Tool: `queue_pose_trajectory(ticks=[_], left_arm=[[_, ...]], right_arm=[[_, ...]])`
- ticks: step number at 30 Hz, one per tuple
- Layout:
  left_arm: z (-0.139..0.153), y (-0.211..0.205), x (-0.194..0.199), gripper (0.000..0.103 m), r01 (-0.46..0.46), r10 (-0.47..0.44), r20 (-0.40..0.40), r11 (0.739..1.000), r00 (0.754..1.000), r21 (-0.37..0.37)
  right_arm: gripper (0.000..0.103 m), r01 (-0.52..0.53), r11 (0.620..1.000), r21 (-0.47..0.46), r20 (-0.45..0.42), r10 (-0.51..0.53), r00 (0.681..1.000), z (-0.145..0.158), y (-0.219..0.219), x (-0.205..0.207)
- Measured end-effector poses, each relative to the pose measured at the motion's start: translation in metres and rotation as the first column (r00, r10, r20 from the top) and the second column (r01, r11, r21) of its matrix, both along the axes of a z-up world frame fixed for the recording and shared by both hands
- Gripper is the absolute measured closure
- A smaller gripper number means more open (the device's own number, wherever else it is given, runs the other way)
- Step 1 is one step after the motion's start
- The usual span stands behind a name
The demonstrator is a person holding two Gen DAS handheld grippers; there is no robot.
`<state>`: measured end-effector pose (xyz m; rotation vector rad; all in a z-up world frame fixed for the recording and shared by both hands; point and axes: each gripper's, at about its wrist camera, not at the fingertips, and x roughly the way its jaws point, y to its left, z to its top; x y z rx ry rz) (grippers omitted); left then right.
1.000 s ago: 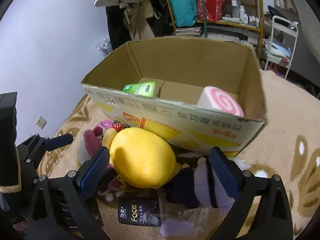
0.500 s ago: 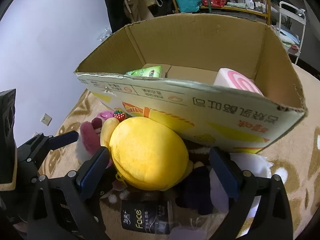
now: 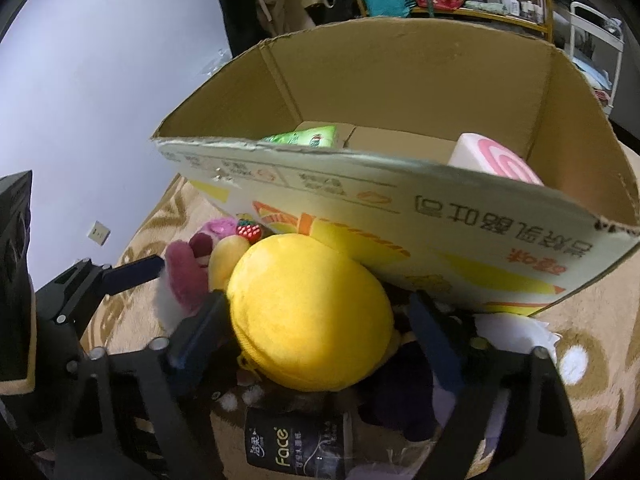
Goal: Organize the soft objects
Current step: 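Lower the left tool onto the pink plush bear while the right tool grasps the yellow plush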
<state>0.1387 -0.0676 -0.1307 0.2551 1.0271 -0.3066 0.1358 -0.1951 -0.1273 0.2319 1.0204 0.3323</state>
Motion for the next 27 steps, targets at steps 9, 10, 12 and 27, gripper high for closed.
queue_pose_trajectory(ticks=[9, 10, 12, 27], left_arm=[[-0.003, -0.001, -0.001, 0.023, 0.034, -0.037, -0.045, 0.997, 0.998, -0.065], [-0.003, -0.003, -0.002, 0.024, 0.042, -0.044, -0.030, 0.998, 0.999, -0.049], [-0.002, -0.007, -0.006, 0.034, 0.065, -0.066, -0.013, 0.997, 0.998, -0.039], [0.001, -0.011, -0.012, 0.052, 0.075, -0.077, -0.035, 0.996, 0.996, -0.056]], right_arm=[[0.042, -0.033, 0.999, -0.001, 0.004, 0.033, 0.999, 0.006, 0.004, -0.005], [0.044, -0.035, 0.999, -0.007, 0.008, 0.035, 0.999, 0.007, 0.004, -0.006], [0.049, -0.038, 0.999, -0.014, 0.011, 0.038, 0.999, 0.010, 0.006, -0.006], [0.065, -0.041, 0.998, -0.048, 0.054, 0.044, 0.998, 0.022, 0.008, -0.016]])
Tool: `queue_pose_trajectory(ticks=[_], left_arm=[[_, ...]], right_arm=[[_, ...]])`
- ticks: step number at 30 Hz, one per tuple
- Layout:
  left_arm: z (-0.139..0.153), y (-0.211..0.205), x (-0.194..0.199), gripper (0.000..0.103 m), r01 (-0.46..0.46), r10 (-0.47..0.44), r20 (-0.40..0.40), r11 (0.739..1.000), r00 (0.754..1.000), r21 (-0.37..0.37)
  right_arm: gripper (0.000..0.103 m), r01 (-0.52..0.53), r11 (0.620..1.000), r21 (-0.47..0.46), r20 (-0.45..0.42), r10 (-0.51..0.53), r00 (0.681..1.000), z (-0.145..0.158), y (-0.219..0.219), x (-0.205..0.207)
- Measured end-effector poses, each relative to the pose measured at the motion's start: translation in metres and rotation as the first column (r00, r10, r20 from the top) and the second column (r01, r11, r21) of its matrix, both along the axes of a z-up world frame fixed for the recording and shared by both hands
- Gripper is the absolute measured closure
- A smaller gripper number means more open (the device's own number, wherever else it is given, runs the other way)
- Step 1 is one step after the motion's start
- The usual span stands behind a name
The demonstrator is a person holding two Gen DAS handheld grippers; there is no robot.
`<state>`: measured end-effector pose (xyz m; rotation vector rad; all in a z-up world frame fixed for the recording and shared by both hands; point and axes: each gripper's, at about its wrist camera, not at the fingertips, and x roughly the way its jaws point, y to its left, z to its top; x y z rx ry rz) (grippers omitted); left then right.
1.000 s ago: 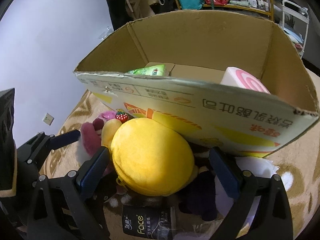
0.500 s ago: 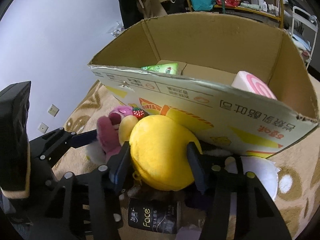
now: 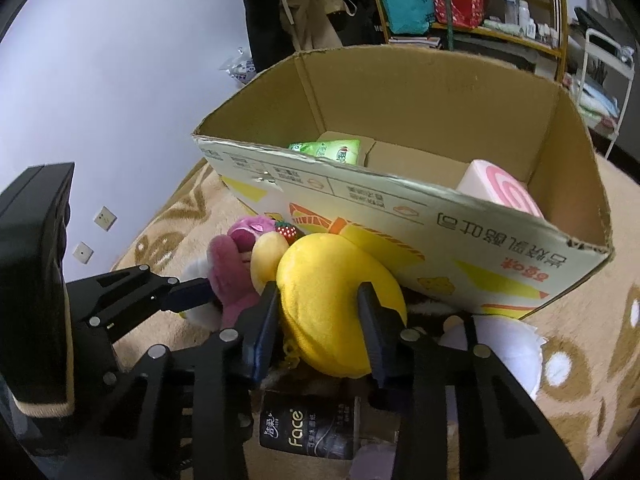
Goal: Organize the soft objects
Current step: 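Lower the left tool onto the pink plush bear while the right tool grasps the yellow plush, then lift the pink bear with the left tool while the right tool lifts the yellow plush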
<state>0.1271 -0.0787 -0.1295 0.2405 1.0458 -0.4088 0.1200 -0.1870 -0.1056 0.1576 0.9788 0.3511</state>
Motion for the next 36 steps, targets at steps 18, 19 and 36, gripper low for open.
queue_pose_trajectory(ticks=[18, 19, 36], left_arm=[[0.026, 0.025, -0.018, 0.054, -0.083, 0.086, 0.057, 0.995, 0.995, -0.046], [0.029, 0.025, -0.020, 0.054, -0.087, 0.090, 0.069, 0.995, 0.994, -0.047], [0.074, 0.042, -0.044, 0.054, -0.104, 0.130, 0.219, 0.986, 0.967, -0.127]], right_arm=[[0.091, 0.091, 0.996, 0.002, 0.056, -0.091, 0.994, 0.025, -0.017, -0.028], [0.091, 0.099, 0.995, 0.011, 0.065, -0.099, 0.993, 0.028, -0.019, -0.032], [0.091, 0.191, 0.977, 0.100, 0.262, -0.211, 0.942, 0.083, -0.037, -0.076]])
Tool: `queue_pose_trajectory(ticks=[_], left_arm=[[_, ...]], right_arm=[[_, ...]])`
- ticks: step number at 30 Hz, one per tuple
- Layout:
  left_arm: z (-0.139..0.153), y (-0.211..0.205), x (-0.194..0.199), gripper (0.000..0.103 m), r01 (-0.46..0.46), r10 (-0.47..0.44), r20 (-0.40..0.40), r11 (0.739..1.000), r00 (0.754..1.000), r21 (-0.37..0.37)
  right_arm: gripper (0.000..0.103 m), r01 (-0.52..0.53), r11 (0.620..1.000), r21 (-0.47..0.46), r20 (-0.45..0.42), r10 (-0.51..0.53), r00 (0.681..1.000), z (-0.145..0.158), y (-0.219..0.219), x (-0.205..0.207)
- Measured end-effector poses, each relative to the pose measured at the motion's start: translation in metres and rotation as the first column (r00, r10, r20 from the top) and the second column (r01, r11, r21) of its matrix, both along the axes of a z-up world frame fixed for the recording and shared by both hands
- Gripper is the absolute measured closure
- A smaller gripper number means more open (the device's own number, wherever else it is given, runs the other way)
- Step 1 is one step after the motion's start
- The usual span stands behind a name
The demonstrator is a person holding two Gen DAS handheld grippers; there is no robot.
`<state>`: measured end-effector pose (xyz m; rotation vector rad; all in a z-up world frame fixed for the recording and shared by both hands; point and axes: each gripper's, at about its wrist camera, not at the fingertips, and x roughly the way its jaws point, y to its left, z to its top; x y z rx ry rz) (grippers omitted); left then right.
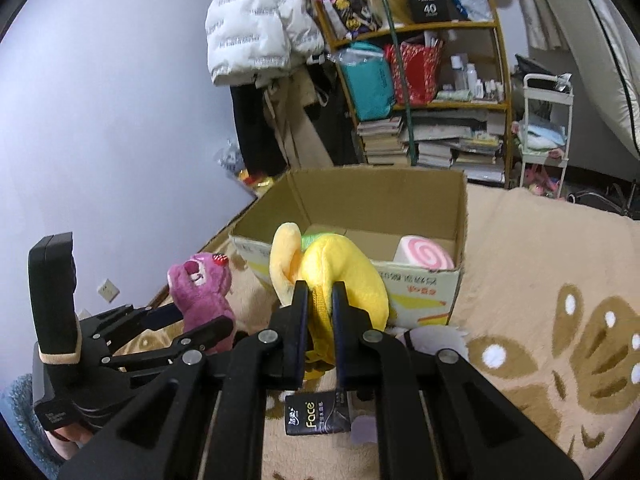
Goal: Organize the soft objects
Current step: 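Lift the pink bear with the left tool while the right tool lifts the yellow plush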
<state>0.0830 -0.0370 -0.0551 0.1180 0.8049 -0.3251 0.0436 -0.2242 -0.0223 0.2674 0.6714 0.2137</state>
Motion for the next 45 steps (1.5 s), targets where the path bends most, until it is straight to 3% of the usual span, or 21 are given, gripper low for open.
queue_pose_trajectory(ticks=[9, 19, 33, 45], left_arm=[[0.025, 0.008, -0.012, 0.054, -0.029, 0.027, 0.137, 1.000, 0.990, 0.012], [0.055, 0.010, -0.015, 0.054, -0.053, 0.057, 0.302, 0.998, 0.952, -0.023], [0.066, -0.010, 0.032, 0.054, -0.003, 0.005, 0.360, 1.000, 0.933, -0.008], [0.045, -0.033, 0.078, 0.053, 0.022, -0.018, 0.306, 1.000, 0.952, -0.008]], right_arm=[[0.091, 0.039, 0.999, -0.007, 0.090, -0.039, 0.995, 0.020, -0.006, -0.013], [0.092, 0.085, 0.996, -0.034, 0.194, -0.077, 0.978, 0.044, -0.009, -0.008], [0.092, 0.076, 0.997, -0.029, 0.224, -0.068, 0.972, 0.050, -0.018, 0.035], [0.091, 0.070, 0.997, -0.013, 0.205, -0.066, 0.977, 0.031, -0.030, 0.072]])
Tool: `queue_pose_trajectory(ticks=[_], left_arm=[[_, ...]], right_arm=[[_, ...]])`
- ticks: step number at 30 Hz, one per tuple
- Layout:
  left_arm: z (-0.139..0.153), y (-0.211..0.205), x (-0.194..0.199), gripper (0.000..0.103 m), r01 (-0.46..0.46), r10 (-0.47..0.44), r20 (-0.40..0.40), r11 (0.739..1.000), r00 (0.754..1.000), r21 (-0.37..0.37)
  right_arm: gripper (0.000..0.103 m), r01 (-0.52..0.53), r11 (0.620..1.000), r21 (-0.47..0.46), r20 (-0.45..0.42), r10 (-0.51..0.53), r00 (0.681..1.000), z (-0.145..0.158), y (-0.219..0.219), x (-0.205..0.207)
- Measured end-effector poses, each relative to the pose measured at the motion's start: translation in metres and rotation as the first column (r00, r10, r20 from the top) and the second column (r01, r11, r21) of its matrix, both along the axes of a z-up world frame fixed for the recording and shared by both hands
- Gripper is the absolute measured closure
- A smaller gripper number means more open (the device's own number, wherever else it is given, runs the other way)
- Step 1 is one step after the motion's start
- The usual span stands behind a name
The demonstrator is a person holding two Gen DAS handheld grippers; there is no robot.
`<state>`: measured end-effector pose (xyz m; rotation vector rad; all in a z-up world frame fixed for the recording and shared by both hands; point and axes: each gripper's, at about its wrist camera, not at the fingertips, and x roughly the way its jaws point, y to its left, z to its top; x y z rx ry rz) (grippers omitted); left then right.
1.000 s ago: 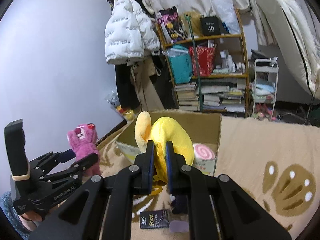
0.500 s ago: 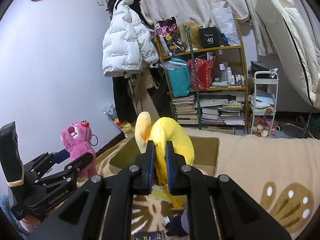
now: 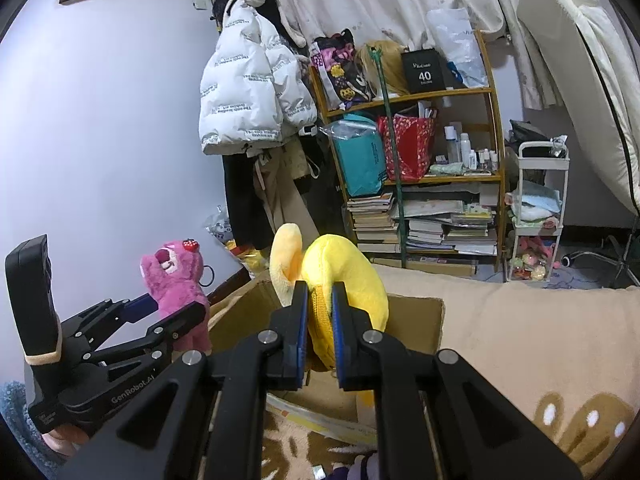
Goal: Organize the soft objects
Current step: 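Lift the pink bear with the left tool while the right tool lifts the yellow plush, then drop the pink bear into the box with the left tool while the right tool releases the yellow plush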
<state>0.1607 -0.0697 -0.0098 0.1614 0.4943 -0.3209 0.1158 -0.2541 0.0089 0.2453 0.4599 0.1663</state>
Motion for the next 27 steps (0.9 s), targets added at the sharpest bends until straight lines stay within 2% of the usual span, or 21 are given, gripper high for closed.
queue_pose_trajectory(ticks=[8, 12, 16, 19, 23, 27], left_arm=[[-0.021, -0.014, 0.012, 0.053, 0.042, -0.041, -0.052, 0.999, 0.998, 0.013], [-0.033, -0.017, 0.015, 0.052, 0.048, -0.045, -0.068, 0.998, 0.997, 0.046], [-0.038, -0.014, 0.018, 0.050, 0.037, -0.033, -0.095, 0.998, 0.995, 0.040], [-0.038, -0.009, 0.016, 0.045, 0.018, -0.014, -0.085, 0.999, 0.996, 0.047], [-0.034, -0.006, 0.011, 0.033, 0.015, -0.010, -0.079, 0.998, 0.997, 0.063], [-0.030, -0.005, 0.003, 0.025, 0.014, -0.008, -0.065, 0.996, 0.998, 0.084]], right_arm=[[0.090, 0.032, 0.999, -0.044, -0.083, -0.036, 0.996, -0.031, -0.003, 0.018], [0.085, 0.027, 0.998, -0.051, -0.122, -0.033, 0.992, -0.041, -0.003, 0.021], [0.085, 0.027, 0.998, -0.057, -0.145, -0.035, 0.989, -0.047, -0.003, 0.020], [0.084, 0.027, 0.998, -0.065, -0.148, -0.037, 0.988, -0.047, -0.004, 0.018], [0.074, 0.036, 0.997, -0.068, -0.157, -0.046, 0.987, -0.047, -0.005, 0.014], [0.070, 0.038, 0.997, -0.070, -0.162, -0.049, 0.986, -0.046, -0.004, 0.009]])
